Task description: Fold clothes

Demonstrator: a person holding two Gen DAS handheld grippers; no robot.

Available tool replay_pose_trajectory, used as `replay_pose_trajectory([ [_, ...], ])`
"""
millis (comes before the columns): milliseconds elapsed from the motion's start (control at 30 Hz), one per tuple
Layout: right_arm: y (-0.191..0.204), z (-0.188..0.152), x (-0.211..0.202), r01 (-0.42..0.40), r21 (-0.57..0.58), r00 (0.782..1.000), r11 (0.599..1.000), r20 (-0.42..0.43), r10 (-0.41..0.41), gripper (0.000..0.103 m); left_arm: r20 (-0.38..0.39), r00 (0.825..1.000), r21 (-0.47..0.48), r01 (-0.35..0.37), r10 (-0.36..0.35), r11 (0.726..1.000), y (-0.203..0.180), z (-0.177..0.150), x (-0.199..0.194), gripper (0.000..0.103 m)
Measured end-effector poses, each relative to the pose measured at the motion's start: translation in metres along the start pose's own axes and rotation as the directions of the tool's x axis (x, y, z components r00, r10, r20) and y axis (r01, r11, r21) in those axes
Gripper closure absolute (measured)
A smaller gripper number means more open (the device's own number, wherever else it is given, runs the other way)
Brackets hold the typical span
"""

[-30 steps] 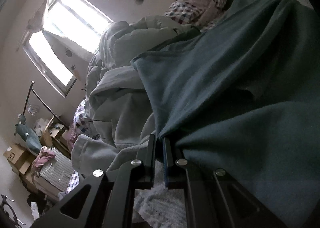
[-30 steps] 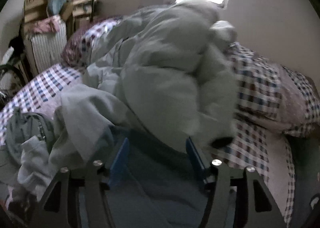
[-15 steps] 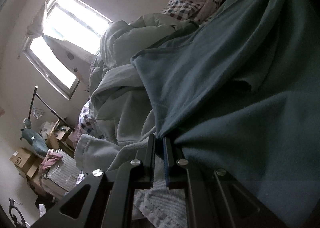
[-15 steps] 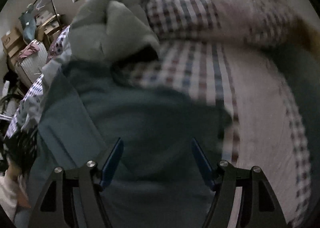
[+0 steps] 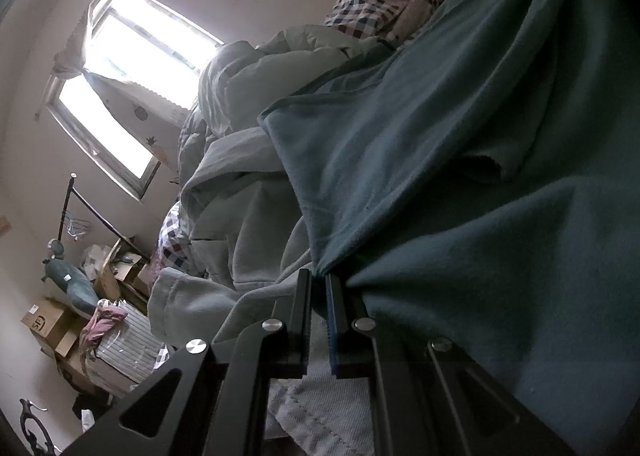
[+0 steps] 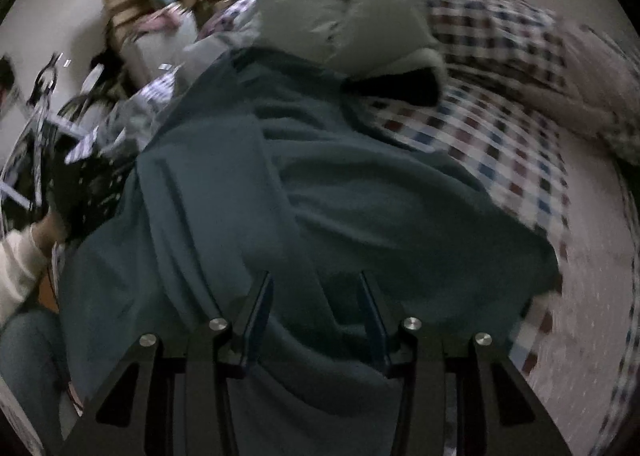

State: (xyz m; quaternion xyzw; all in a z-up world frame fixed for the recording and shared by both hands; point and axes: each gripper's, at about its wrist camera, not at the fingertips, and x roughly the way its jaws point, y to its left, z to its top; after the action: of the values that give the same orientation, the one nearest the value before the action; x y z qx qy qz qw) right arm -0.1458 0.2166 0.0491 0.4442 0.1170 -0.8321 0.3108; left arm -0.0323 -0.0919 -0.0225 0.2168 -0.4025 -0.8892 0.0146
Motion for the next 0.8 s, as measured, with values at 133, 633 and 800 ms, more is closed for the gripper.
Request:
replay_pose_trajectory([
  [133, 0.007, 0.010, 0.022, 0.032, -0.073, 0.995, 0.997, -0.089, -0.038, 0.083, 0.000, 1.000, -0.003, 0.003, -0.003, 1.000, 0.000, 0.000, 0.000, 0.097],
  [633, 0.021, 0.060, -0.009, 0.216, -0.219, 0.970, 0.952, -0.058, -0.234, 0.103, 0.002, 1.000, -0.008, 0.006, -0.006, 1.000, 0.000, -0.001, 0.001, 0.097],
  [800, -0.011, 0.049, -0.011, 0.257, -0.054, 0.964, 0.965, -0.051, -0.260, 0.102, 0.001, 1.000, -0.007, 0.006, -0.006, 1.000, 0.000, 0.000, 0.000, 0.097],
])
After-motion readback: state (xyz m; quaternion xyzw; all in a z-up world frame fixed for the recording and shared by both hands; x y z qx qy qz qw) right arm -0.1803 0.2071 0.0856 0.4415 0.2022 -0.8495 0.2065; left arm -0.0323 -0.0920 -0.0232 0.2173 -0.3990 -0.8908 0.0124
